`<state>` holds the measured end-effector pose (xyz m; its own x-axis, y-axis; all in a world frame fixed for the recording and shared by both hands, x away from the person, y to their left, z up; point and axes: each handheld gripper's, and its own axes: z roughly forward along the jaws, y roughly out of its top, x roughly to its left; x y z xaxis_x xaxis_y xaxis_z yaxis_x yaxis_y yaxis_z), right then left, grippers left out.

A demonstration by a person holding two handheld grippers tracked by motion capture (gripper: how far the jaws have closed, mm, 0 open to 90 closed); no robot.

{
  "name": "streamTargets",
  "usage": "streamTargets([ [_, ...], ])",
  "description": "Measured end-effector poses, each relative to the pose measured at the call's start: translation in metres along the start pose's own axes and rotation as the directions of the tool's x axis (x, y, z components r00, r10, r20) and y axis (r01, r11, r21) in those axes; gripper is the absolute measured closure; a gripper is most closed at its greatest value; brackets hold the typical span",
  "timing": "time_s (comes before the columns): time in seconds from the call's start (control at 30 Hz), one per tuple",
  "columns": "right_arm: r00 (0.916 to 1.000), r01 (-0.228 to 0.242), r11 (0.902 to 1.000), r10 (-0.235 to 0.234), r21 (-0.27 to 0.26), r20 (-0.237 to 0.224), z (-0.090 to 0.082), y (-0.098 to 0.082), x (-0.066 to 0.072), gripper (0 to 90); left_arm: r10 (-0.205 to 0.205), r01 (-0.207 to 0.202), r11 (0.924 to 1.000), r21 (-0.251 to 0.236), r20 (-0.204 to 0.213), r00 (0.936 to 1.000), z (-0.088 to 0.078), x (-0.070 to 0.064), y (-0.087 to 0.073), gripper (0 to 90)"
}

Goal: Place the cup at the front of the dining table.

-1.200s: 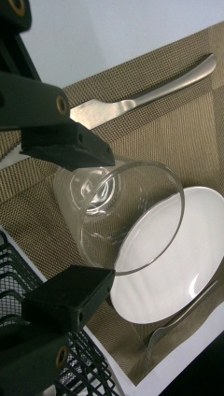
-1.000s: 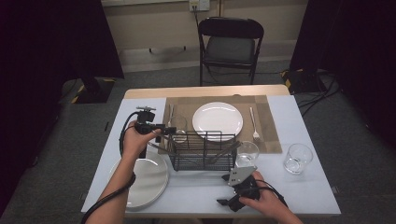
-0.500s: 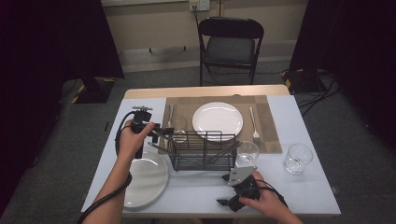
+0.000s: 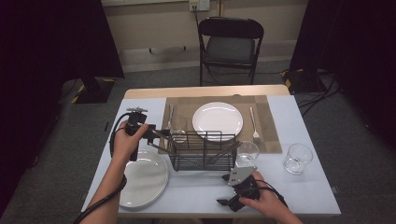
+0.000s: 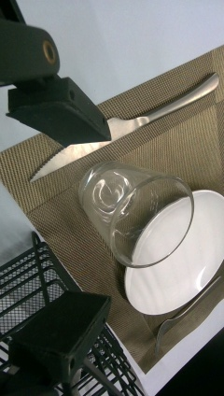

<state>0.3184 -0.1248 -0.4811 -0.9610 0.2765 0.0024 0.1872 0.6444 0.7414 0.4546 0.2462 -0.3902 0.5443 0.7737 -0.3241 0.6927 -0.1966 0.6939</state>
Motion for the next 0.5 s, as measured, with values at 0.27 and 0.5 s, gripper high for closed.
streamTargets([
  [0.27,1.0,0.001,1.0,-0.001,0.0,0.0,0.0,0.0,0.0,16.1,0.002,-0.002,1.0,-0.001,-0.002,1.0,-0.005,0.001,-0.007,17.4],
  [0.5,1.0,0.001,1.0,-0.001,0.0,0.0,0.0,0.0,0.0,16.1,0.004,-0.004,1.0,0.003,-0.008,1.0,-0.008,0.002,-0.011,17.3],
])
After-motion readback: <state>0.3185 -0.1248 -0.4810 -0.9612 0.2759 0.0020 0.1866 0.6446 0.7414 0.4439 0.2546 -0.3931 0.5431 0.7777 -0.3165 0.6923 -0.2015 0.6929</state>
